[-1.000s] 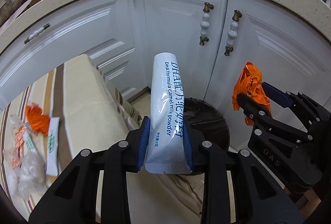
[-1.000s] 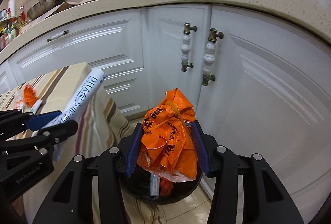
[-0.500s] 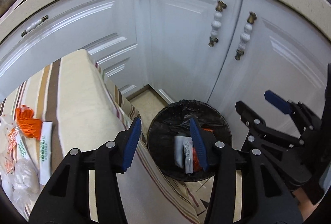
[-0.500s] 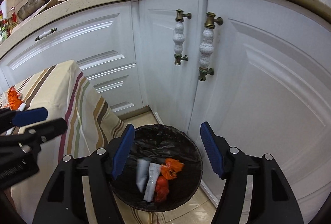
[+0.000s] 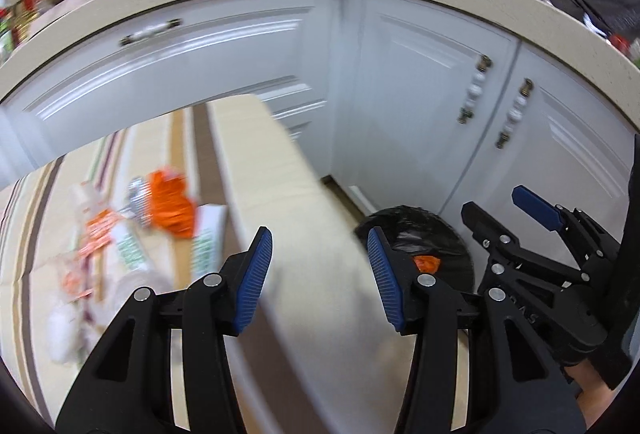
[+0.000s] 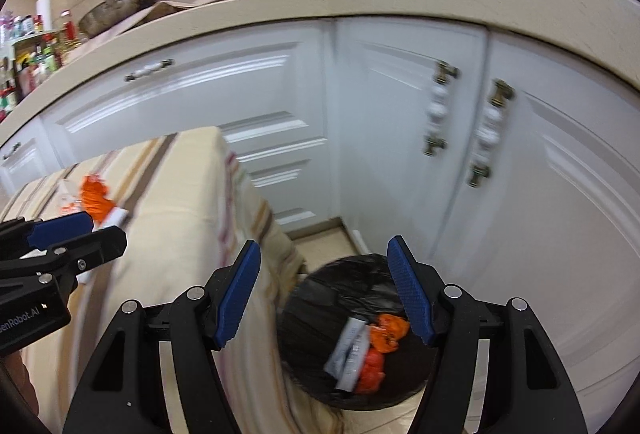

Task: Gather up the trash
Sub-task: 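Move both open tools back over the table, then grasp the green-print white tube with the right tool while the left tool grasps the white tissue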

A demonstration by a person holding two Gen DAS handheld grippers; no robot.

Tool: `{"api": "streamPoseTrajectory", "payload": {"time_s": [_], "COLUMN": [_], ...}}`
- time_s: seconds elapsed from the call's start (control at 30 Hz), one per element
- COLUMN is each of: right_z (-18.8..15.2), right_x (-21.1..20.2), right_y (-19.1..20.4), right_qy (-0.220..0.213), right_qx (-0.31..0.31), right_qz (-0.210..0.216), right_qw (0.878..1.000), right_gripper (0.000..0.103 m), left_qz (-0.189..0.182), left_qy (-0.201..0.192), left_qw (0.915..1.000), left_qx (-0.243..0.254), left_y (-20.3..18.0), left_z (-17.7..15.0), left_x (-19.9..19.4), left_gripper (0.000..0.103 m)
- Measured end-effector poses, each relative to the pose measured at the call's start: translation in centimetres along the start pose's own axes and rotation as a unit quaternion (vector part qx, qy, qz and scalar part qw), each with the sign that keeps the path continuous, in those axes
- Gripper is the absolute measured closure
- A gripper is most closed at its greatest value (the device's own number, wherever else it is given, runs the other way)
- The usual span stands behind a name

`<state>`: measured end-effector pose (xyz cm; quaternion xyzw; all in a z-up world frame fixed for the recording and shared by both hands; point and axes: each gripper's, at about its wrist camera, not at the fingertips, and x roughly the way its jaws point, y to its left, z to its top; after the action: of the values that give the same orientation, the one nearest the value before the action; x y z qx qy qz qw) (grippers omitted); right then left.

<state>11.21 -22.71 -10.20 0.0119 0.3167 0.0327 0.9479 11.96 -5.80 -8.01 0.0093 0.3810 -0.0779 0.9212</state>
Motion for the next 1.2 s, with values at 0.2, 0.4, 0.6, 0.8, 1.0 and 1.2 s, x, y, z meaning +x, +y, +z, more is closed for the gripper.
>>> {"api": "streamPoseTrajectory", "payload": {"time_s": [0.2,0.4,0.6,0.8,1.0,1.2], "right_z": [0.6,1.0,1.0,0.9,0.4,0.1], "right_x": [-0.8,-1.2,-1.4,-0.3,1.7,3.6], "right_y": [4.4,8.7,12.8,16.4,18.3,19.1], "right_qy": [-0.006,-0.005,0.002,0.020,0.049,0.087], "right_qx": [-0.026,-0.054,-0.082,-0.108,-0.122,-0.129], "right_qz": [0.035,0.062,0.082,0.089,0.078,0.070], "right_qw": [0.999,0.997,0.993,0.990,0.988,0.985], "right_gripper": [0.038,0.038,0.038,0.038,0.039,0.039], "left_qz": [0.042,0.078,0.110,0.139,0.158,0.154], "left_qy": [-0.011,-0.018,-0.022,-0.021,-0.016,-0.013], "left_qw": [0.9984,0.9940,0.9876,0.9797,0.9733,0.9733], "left_qx": [-0.035,-0.074,-0.109,-0.142,-0.166,-0.169], "left_y": [5.4,10.7,15.3,19.5,22.4,23.2], "left_z": [-1.4,-3.1,-5.0,-6.6,-7.8,-8.2], "left_x": [-3.1,-5.8,-8.0,-9.2,-9.4,-9.1], "left_gripper": [0.054,0.054,0.054,0.053,0.048,0.048]}}
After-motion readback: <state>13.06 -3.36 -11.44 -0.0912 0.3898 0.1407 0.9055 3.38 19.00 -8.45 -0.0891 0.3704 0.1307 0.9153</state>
